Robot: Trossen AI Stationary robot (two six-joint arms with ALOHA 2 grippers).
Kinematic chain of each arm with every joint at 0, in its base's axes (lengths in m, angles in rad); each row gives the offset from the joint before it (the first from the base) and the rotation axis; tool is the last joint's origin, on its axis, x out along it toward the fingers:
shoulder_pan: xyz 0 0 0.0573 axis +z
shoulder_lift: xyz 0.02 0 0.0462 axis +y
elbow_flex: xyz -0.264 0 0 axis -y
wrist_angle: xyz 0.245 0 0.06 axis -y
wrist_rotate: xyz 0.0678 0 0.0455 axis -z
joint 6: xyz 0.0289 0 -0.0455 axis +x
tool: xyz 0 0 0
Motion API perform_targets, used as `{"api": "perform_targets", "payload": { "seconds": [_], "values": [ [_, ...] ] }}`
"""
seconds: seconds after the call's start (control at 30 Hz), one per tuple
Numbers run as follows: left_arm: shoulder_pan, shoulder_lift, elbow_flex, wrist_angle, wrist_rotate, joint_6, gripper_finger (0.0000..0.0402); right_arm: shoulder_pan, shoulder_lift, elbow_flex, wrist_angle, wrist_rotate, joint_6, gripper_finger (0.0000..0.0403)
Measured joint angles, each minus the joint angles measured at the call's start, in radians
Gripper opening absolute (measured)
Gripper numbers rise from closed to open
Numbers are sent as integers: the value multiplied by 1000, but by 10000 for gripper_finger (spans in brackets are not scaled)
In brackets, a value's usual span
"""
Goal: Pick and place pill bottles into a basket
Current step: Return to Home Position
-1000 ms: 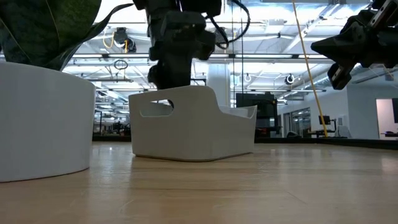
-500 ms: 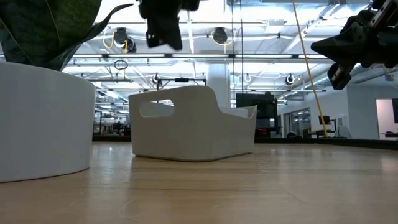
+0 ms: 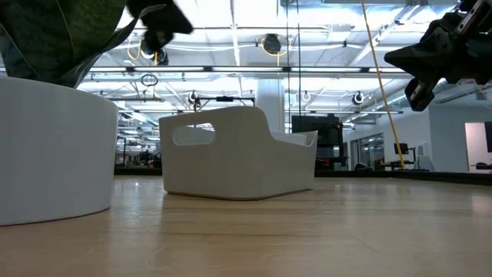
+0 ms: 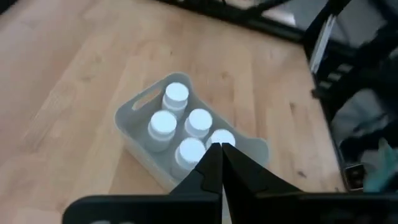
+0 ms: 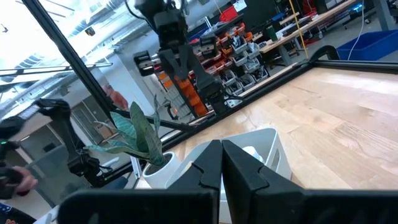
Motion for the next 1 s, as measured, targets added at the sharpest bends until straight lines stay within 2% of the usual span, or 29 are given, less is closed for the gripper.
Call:
{"api": "perform_targets", "payload": {
  "seconds": [0.1, 0.27, 0.4, 0.47, 0.6, 0.83, 1.0],
  "values": [
    [0, -149, -162, 100, -44, -54, 12, 0, 0, 0, 1, 0, 0, 4],
    [2, -378, -328, 85, -133, -212, 4, 0, 0, 0, 3, 0, 0, 4],
    [3, -512, -390, -86, -152, -77, 14, 0, 0, 0, 1, 0, 0, 4],
    [-10, -564, -430, -130, -149, -99, 28, 0, 0, 0, 0, 0, 0, 4],
    [-54, -654, -532, -20, -118, -7, 52, 0, 0, 0, 0, 0, 0, 4],
    [-117, -905, -698, 157, -111, 27, 74, 0, 0, 0, 0, 0, 0, 4],
    [-140, -1082, -721, 96, -116, 139, 78, 0, 0, 0, 0, 0, 0, 4]
  ]
}}
